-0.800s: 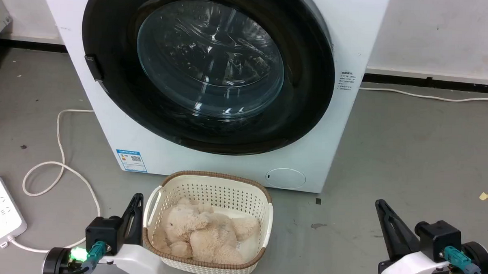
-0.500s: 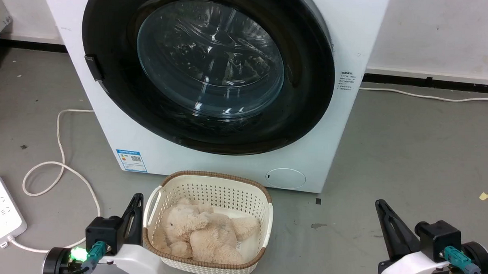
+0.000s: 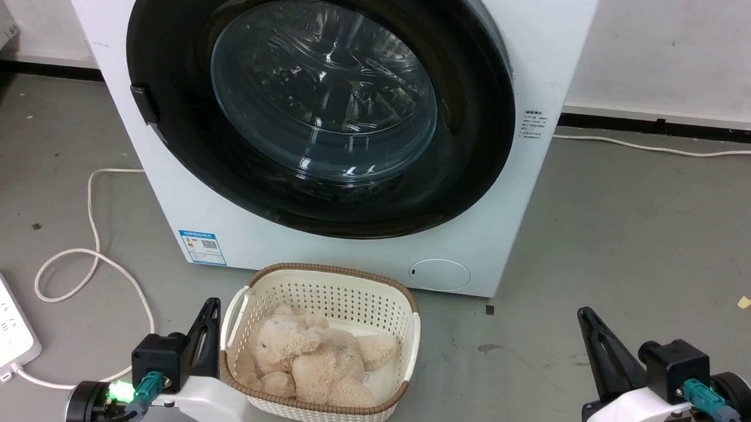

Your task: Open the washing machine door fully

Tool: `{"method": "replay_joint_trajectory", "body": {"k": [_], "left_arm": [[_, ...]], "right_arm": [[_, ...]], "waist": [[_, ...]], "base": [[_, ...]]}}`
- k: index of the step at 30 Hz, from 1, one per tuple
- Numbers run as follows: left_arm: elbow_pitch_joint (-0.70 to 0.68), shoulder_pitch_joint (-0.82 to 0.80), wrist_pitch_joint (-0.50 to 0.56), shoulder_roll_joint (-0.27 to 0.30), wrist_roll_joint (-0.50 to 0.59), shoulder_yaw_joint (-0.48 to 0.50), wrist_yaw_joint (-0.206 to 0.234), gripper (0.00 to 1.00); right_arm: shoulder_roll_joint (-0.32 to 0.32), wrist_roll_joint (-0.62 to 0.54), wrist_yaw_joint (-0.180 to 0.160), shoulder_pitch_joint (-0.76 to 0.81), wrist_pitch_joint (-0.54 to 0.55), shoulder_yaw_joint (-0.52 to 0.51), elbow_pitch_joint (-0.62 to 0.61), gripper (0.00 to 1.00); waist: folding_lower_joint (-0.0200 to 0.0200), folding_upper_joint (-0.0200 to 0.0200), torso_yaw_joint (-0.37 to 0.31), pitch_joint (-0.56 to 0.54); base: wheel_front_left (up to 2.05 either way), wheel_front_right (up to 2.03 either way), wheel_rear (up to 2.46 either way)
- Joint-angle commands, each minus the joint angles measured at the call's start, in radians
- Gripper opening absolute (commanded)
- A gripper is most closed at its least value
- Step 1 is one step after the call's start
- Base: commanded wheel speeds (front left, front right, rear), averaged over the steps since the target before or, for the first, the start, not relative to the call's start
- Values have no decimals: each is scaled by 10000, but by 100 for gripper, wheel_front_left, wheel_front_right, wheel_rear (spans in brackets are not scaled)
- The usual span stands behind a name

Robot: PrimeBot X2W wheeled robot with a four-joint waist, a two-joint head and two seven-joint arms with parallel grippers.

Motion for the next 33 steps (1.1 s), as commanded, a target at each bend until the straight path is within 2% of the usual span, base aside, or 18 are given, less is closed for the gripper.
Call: {"method": "replay_joint_trajectory", "body": {"k": [1, 7, 8, 33], "left_arm": [[-39, -154, 3, 4, 89, 12, 26, 0], [-39, -154, 3, 4, 89, 12, 26, 0], [0, 2, -1, 0, -6, 0, -2, 100], [-56, -84, -440, 1, -106, -241, 137, 100]], "right_arm": [[20, -76, -9, -112, 9, -7, -41, 0], [20, -76, -9, -112, 9, -7, -41, 0], [-2, 5, 2, 2, -1, 0, 0, 100], [-8, 18, 0, 12, -439, -61, -260, 100]], "waist": [[0, 0, 0, 0], [0, 0, 0, 0], [0, 0, 0, 0], [0, 0, 27, 256]], "base": [[0, 0, 0], [0, 0, 0], [0, 0, 0], [0, 0, 0]]}}
